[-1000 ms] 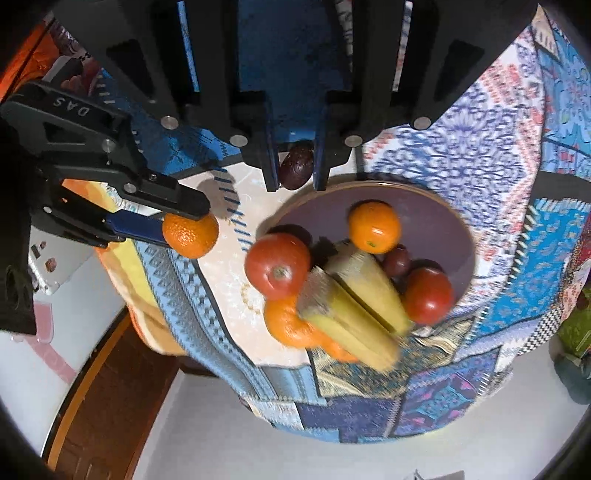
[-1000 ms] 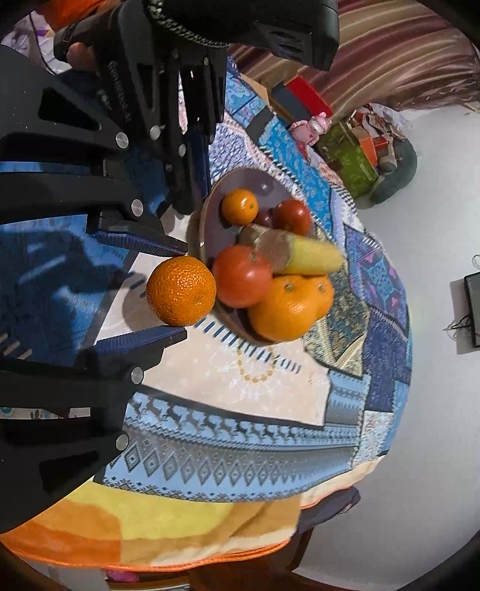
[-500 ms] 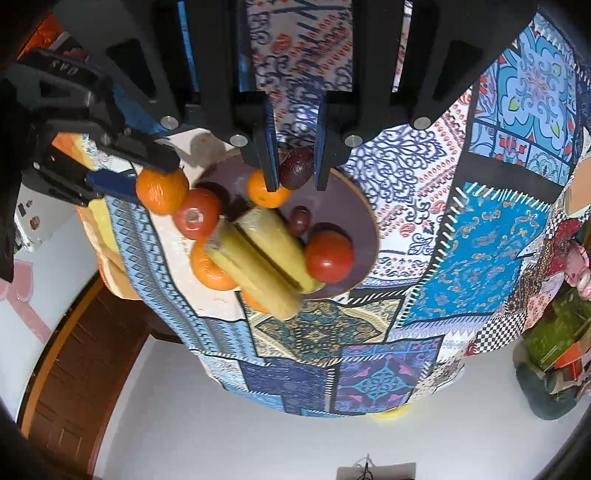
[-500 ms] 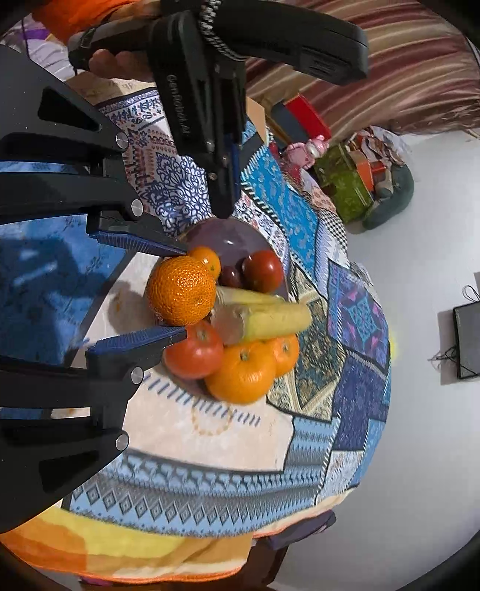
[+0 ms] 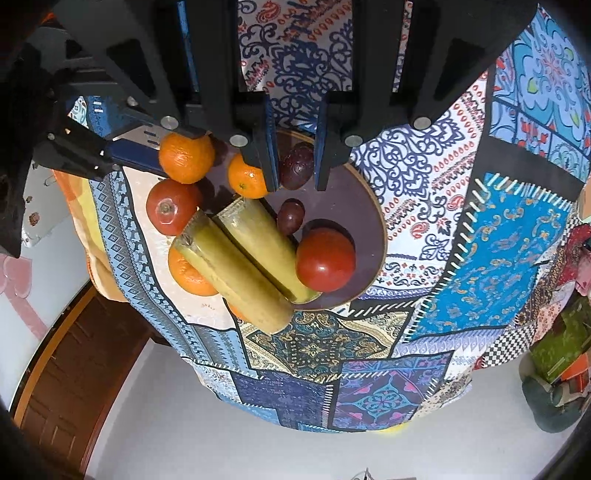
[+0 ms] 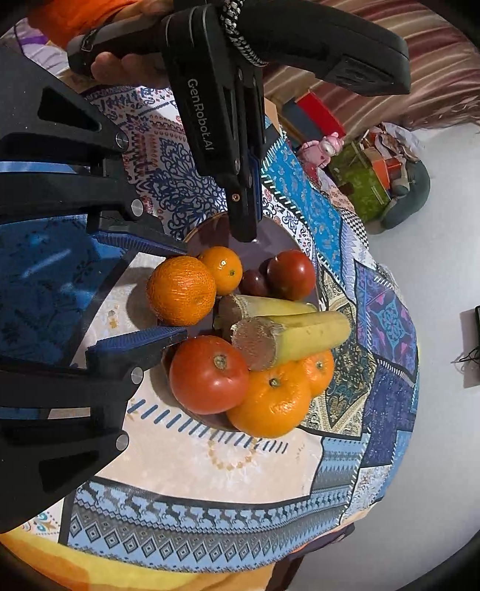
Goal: Organize fruits
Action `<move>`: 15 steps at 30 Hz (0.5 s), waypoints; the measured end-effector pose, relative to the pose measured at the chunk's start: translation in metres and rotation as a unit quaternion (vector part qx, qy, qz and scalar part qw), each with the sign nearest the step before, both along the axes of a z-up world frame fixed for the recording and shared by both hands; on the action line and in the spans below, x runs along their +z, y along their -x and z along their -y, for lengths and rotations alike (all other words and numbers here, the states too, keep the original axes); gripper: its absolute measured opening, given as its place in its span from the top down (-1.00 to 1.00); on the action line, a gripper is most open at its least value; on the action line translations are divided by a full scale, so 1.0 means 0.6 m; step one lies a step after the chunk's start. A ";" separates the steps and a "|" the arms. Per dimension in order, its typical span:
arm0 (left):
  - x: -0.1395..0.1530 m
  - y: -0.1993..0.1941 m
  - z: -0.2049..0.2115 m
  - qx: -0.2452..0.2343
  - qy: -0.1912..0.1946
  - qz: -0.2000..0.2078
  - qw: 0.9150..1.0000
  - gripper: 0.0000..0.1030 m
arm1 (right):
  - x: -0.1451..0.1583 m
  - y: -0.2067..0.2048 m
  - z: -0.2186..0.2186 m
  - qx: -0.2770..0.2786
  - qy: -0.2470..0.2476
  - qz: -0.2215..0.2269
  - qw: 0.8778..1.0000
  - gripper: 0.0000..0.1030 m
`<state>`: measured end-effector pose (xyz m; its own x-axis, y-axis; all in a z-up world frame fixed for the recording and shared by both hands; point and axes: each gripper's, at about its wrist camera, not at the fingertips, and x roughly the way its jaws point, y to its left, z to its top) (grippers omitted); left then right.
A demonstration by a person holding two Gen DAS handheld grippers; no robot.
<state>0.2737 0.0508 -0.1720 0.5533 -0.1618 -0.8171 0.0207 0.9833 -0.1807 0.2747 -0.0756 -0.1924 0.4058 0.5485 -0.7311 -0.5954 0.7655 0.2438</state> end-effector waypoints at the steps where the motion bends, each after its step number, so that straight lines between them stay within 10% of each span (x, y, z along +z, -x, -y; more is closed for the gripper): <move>1: -0.002 -0.001 0.001 -0.001 0.001 -0.001 1.000 0.66 | 0.000 -0.001 0.000 -0.001 -0.002 -0.002 1.000 0.31; 15: -0.006 0.011 0.005 0.002 0.001 -0.002 1.000 0.49 | -0.003 0.005 0.002 -0.001 0.005 -0.012 1.000 0.27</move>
<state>0.2674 0.0479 -0.1755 0.5503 -0.1611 -0.8193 0.0151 0.9830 -0.1832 0.2715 -0.0767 -0.1943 0.3888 0.5409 -0.7459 -0.5882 0.7688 0.2509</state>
